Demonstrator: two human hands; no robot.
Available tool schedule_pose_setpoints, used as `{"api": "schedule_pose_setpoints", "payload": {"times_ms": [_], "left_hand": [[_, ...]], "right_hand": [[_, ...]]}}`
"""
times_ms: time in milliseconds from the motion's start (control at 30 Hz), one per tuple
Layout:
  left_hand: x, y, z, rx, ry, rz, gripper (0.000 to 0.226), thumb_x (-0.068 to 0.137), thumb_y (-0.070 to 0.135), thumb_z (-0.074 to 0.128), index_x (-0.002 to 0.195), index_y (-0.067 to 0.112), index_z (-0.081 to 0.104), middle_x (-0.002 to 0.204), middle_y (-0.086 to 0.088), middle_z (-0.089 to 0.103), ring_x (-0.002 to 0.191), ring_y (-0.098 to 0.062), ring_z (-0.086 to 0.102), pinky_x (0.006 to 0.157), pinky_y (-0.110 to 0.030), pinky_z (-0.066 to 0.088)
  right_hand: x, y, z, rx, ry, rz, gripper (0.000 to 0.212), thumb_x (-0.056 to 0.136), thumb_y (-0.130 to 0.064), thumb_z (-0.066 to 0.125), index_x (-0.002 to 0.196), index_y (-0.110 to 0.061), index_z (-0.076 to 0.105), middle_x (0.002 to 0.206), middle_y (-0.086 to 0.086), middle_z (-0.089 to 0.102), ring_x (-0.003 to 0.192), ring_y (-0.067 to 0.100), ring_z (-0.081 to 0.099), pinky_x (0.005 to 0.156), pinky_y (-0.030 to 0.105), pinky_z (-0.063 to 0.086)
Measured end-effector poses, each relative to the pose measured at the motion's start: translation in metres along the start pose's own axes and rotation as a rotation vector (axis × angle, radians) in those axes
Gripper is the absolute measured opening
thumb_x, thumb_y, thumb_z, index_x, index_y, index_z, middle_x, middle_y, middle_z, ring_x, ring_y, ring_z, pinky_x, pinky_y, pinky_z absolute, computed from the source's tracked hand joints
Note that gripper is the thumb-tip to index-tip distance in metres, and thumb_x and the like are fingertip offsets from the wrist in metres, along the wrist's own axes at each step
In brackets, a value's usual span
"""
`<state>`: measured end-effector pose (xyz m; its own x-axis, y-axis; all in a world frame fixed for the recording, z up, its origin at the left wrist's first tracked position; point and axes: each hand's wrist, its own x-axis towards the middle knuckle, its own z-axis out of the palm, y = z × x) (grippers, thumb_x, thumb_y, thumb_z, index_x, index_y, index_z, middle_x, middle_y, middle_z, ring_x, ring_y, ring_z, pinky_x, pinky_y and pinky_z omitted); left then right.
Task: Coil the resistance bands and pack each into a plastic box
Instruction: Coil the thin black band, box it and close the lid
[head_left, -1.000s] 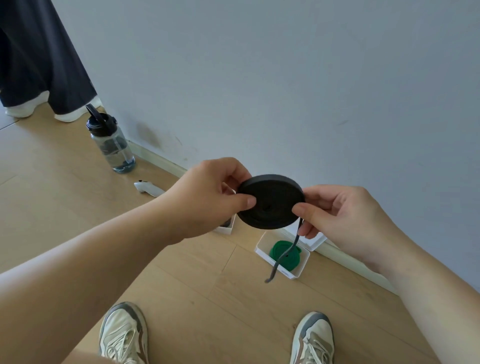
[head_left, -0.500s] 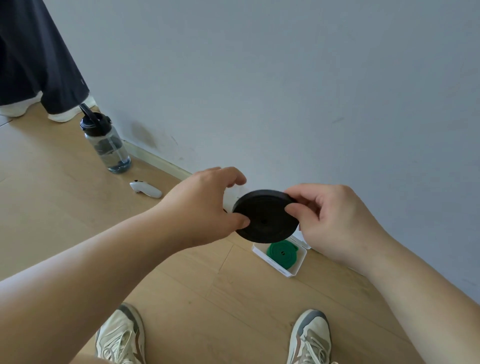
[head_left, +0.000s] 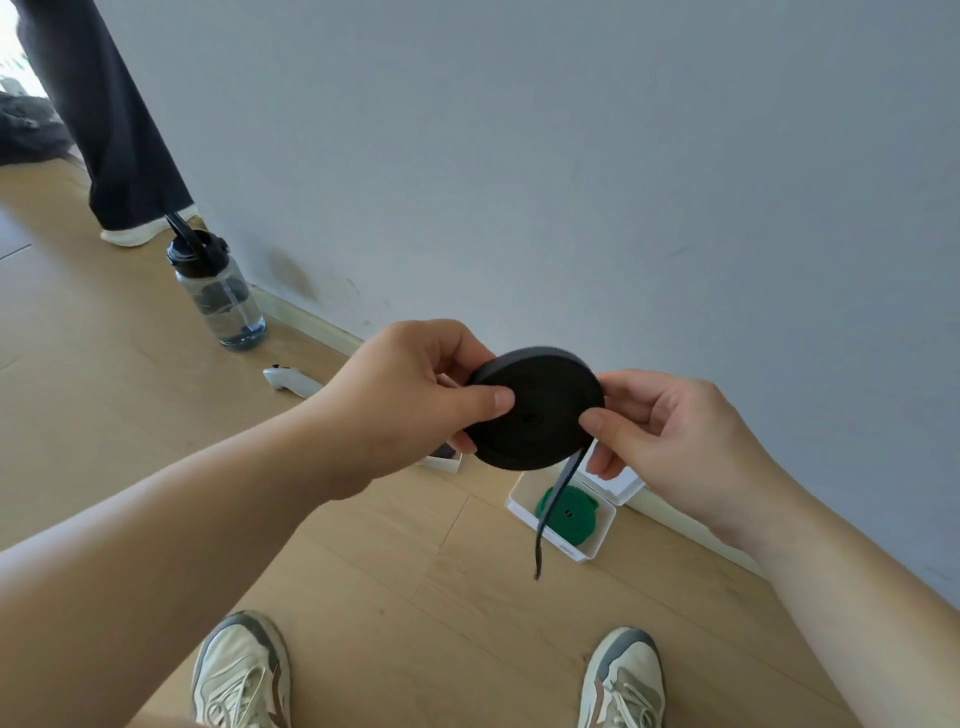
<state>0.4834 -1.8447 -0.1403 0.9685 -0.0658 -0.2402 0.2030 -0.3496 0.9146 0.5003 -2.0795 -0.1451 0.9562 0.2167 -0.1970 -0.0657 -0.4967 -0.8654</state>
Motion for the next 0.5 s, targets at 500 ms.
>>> {"api": "schedule_pose_setpoints", "payload": {"times_ms": [500], "left_hand": [[0.001,-0.004,0.008,0.271,0.055,0.101,0.013,0.094,0.022,0.071,0.097,0.034,0.066,0.082,0.017,0.071,0.077,-0.001,0.069,0.066,-0.017,0.056]], "right_hand": [[0.001,0.005,0.002,-0.158,0.101,-0.099,0.023,0.092,-0.023,0.075,0.105,-0.043,0.076,0.086,-0.011,0.075,0.075,0.016,0.072,0.084,0.041,0.061]]}}
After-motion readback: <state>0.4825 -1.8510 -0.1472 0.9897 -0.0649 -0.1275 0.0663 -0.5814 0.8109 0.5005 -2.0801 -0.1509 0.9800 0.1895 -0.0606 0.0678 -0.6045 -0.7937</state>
